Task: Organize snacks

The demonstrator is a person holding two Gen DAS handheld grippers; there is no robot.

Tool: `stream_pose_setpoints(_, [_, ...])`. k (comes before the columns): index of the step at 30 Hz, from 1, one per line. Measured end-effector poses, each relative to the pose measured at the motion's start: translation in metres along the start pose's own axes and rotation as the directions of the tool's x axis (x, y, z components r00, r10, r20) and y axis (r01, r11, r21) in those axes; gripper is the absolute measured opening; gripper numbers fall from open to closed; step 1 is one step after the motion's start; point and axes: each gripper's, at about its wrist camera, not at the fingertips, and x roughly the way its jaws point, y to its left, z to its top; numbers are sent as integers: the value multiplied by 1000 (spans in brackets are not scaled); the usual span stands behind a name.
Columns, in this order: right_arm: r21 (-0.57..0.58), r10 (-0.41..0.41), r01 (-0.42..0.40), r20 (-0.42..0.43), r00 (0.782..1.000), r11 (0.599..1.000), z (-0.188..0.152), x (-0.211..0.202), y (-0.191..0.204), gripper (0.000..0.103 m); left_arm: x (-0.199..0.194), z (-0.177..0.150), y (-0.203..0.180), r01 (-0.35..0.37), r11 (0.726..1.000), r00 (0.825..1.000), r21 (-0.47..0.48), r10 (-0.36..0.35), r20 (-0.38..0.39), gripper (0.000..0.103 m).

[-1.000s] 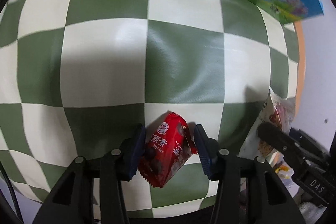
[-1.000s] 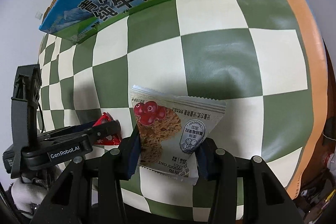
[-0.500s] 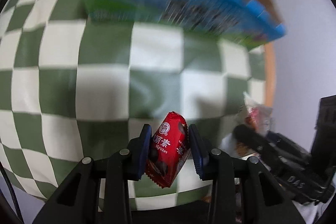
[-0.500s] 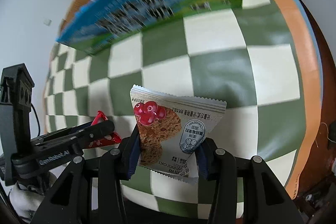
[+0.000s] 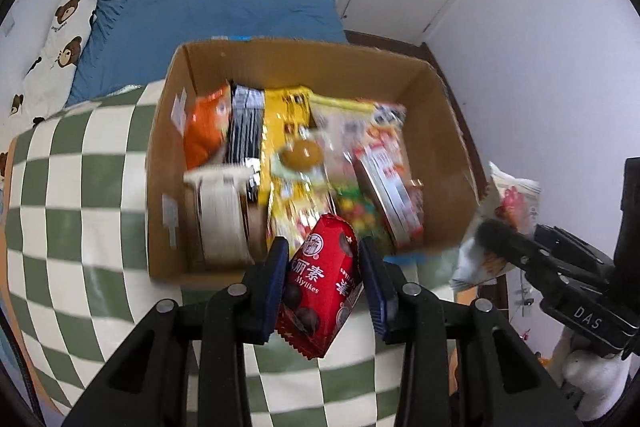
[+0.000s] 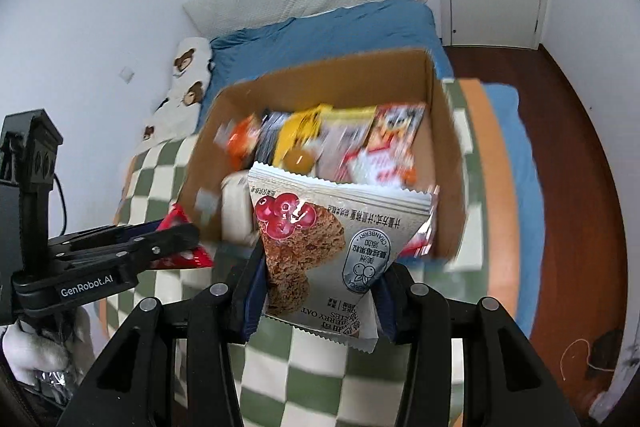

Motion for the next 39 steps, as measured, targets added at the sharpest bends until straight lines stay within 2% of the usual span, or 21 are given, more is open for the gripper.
stream_pose_setpoints(6, [-40, -103, 101, -59, 993, 994, 59, 38, -17, 48, 46, 56, 6, -84, 996, 994, 11, 84, -64, 33])
stream_pose_setpoints(11, [-56, -167, 161, -138, 976, 985, 87, 82, -36, 49, 74, 77, 16, -148, 989, 984, 17, 149, -95, 36])
stream_pose_setpoints(12, [-40, -165, 160, -170, 972, 986, 92, 94, -43, 51, 80, 80, 18, -161, 987, 982, 21, 163, -100, 40])
stream_pose_setpoints(14, [-20, -158, 157, -188, 969, 987, 96, 105, -52, 66, 87, 83, 21, -171, 985, 980, 15, 172, -103, 50])
stream_pose_setpoints(15, [-26, -173, 172, -189, 967, 985, 96, 109, -53, 82, 91, 82, 23, -171, 985, 980, 12, 171, -105, 62])
stream_pose_setpoints(16, [-29, -182, 180, -187, 965, 983, 96, 112, -55, 90, 93, 82, 24, -171, 985, 980, -3, 170, -101, 75])
stream_pose_setpoints(18, [-18, -178, 178, -193, 965, 984, 95, 115, -59, 91, 96, 79, 24, -175, 985, 981, 1, 174, -90, 88])
stream_pose_setpoints(25, [-29, -204, 203, -199, 958, 979, 84, 121, -53, 95, 95, 64, 23, -187, 982, 981, -20, 186, -60, 90])
stream_pose_setpoints(30, [-35, -222, 219, -183, 958, 975, 74, 120, -46, 95, 90, 53, 19, -237, 971, 971, -22, 237, -27, 90])
stream_pose_setpoints(39, [-32, -254, 252, -126, 959, 967, 59, 105, -37, 98, 67, 34, 13, -254, 966, 966, -37, 256, 49, 90])
